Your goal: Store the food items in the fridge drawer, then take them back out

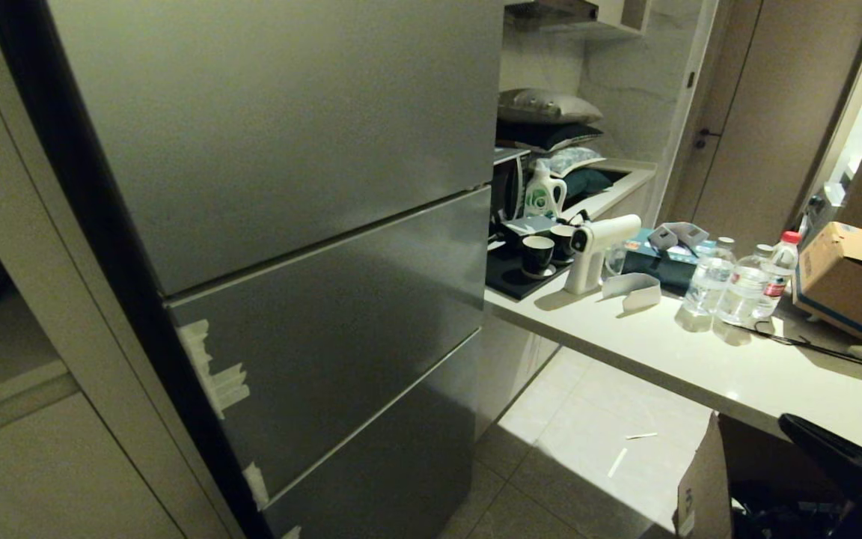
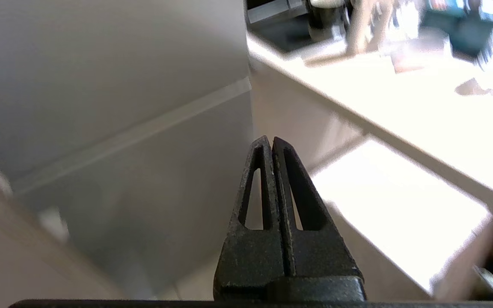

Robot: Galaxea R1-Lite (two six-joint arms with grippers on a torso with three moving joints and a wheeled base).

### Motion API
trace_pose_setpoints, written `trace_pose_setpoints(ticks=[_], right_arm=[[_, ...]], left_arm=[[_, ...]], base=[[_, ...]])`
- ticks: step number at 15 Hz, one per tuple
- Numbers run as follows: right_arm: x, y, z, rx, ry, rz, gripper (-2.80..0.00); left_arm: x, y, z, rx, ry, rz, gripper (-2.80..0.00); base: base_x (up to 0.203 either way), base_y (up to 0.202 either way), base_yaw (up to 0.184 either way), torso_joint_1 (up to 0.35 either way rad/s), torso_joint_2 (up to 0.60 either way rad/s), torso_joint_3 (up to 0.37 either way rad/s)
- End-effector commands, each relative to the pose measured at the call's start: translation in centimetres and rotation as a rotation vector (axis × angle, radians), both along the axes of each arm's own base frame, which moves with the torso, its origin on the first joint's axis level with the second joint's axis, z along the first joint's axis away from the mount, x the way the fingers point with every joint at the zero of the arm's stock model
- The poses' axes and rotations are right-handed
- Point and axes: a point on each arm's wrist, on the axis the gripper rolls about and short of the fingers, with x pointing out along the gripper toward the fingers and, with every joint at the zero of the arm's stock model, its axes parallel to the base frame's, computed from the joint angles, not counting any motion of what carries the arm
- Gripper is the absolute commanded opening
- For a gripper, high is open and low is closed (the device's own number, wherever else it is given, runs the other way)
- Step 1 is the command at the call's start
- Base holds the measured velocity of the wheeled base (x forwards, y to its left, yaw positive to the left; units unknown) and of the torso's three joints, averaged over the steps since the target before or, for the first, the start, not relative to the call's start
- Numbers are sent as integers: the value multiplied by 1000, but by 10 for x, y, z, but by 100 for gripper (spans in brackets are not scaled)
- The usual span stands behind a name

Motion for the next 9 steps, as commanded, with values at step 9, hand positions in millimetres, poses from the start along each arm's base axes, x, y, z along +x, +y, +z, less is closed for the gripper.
trace_pose_setpoints(ticks=[9], right_arm=[[-113, -25, -48, -78, -176, -11, -280]], left_arm=[[0, 0, 0, 0, 1, 1, -280]], base=[[0, 0, 0, 0, 0, 0]])
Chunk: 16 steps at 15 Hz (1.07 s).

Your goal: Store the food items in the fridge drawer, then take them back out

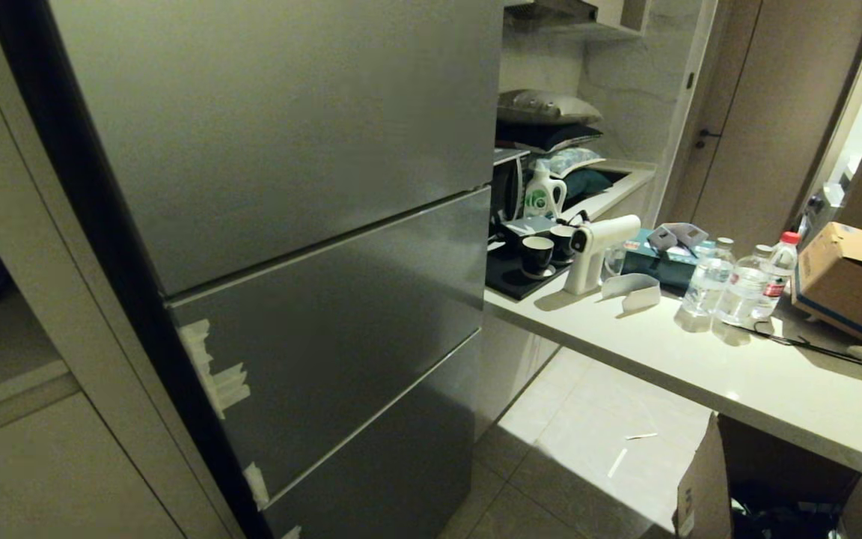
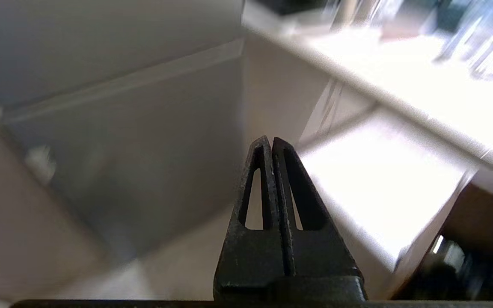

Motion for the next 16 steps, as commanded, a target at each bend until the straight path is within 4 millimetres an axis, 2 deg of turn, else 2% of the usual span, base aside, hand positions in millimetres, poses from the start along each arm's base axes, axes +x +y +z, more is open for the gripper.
trace_pose_setpoints(ticks=[1, 3, 16], right_arm=[[-20, -1, -5, -11, -218, -61, -280], [-18, -5, -14, -65, -184, -251, -280], [-17, -4, -17, -55, -160, -224, -280]], left_arm=[[0, 0, 0, 0, 0, 1, -280], [0, 0, 0, 0, 0, 1, -280], [0, 0, 0, 0, 0, 1, -280]], base=[[0, 0, 0, 0, 0, 0], [0, 0, 0, 0, 0, 0], [0, 0, 0, 0, 0, 0]])
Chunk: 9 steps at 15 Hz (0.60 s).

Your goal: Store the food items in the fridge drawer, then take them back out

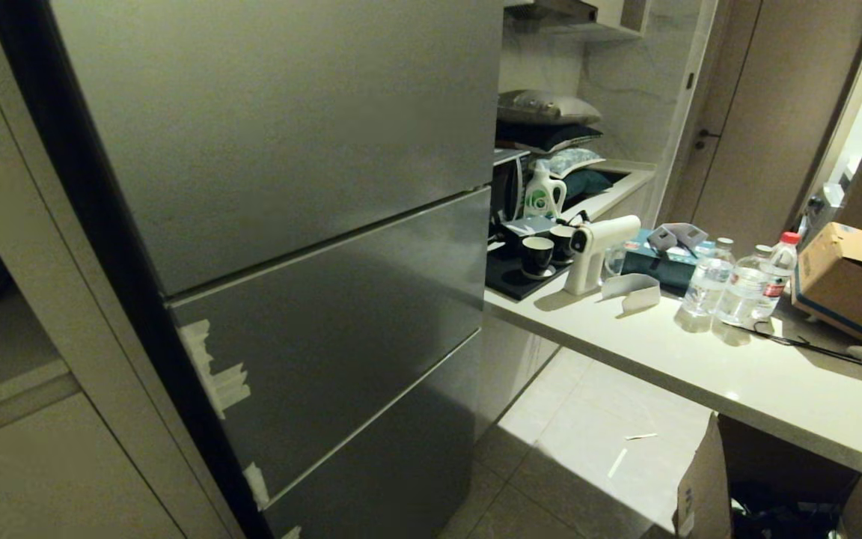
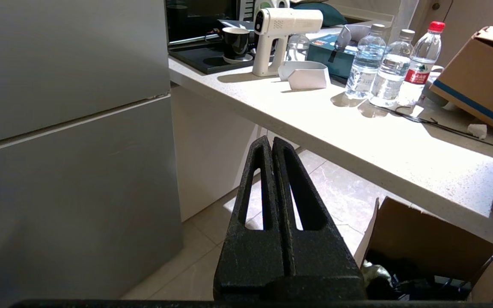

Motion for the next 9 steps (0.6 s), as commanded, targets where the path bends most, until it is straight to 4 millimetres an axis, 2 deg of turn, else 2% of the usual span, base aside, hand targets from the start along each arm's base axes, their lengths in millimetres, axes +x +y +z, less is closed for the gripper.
trace_pose_setpoints(ticks=[1, 9], right_arm=[[3, 0, -8, -4, 33, 0, -280], [3, 0, -8, 2, 32, 1, -280]], left_arm=[[0, 0, 0, 0, 0, 0, -280], [0, 0, 0, 0, 0, 0, -280]], base=[[0, 0, 0, 0, 0, 0], [0, 0, 0, 0, 0, 0]])
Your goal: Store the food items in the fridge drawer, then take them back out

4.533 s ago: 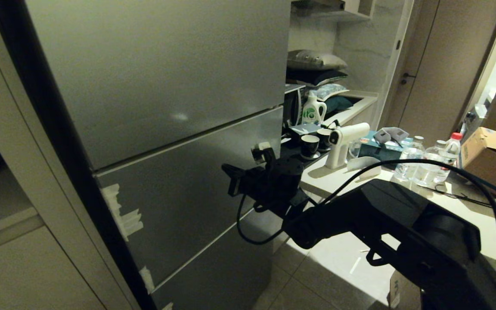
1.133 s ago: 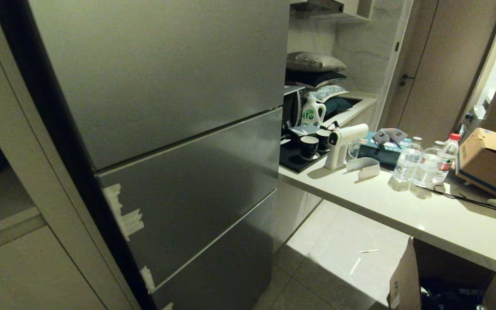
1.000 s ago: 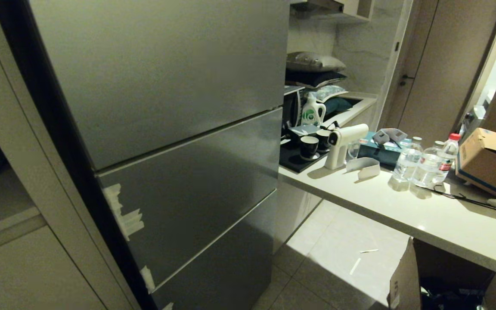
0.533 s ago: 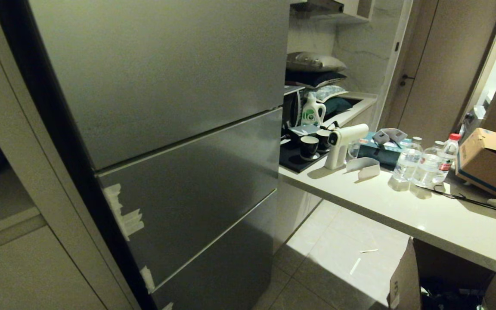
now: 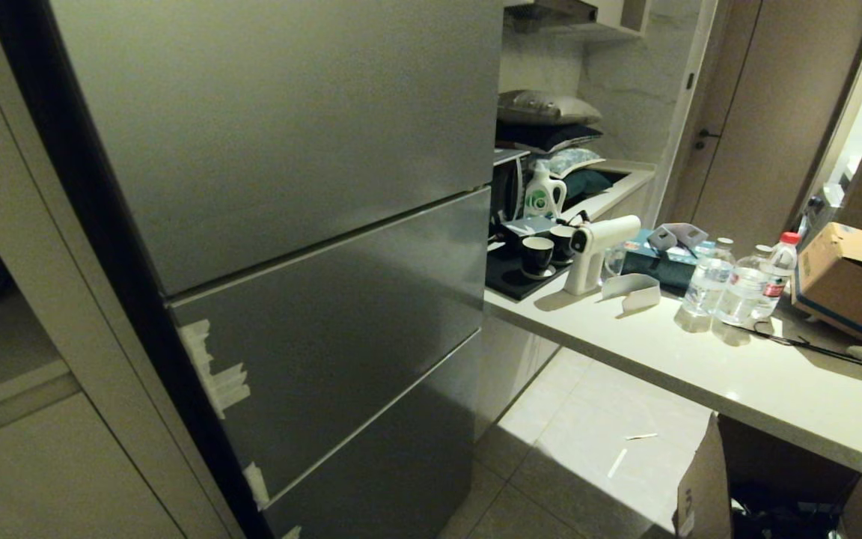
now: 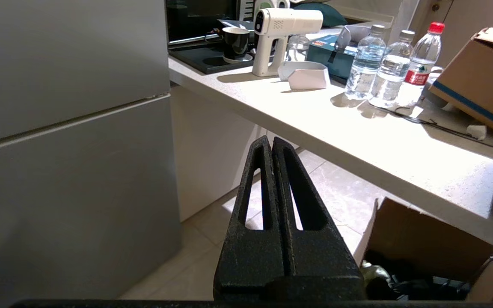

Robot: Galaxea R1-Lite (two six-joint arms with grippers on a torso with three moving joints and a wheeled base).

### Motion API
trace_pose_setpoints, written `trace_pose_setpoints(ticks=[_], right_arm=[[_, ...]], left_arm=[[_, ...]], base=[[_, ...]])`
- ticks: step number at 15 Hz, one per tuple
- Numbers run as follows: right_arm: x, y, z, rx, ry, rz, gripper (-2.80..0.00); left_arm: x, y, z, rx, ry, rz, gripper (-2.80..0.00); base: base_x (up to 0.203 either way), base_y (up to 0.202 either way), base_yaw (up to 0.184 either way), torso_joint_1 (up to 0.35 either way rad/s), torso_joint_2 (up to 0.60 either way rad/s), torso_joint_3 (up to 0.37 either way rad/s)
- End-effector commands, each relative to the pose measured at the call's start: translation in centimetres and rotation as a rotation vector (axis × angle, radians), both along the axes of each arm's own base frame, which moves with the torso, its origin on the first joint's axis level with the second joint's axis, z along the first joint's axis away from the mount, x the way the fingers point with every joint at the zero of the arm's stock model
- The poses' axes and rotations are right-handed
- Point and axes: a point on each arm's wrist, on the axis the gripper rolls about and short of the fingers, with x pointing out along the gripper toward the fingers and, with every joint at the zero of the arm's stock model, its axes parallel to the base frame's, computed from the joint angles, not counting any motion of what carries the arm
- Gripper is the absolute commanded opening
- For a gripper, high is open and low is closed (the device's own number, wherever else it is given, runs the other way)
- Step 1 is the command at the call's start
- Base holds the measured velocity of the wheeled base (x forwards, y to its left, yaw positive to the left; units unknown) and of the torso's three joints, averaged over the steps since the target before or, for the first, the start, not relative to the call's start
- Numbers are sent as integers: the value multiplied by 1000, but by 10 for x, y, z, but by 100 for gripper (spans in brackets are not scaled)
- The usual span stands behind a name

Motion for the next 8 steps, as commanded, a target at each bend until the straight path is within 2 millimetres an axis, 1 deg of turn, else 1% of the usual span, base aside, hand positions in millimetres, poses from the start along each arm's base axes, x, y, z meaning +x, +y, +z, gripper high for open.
trace_pose_setpoints(ticks=[1, 3, 8], right_arm=[[3, 0, -8, 28, 31, -2, -280], [3, -1, -8, 46, 30, -27, -280], [3, -1, -8, 57, 29, -28, -280]], left_arm=[[0, 0, 0, 0, 0, 0, -280], [0, 0, 0, 0, 0, 0, -280], [0, 0, 0, 0, 0, 0, -280]], base=[[0, 0, 0, 0, 0, 0], [0, 0, 0, 0, 0, 0], [0, 0, 0, 0, 0, 0]])
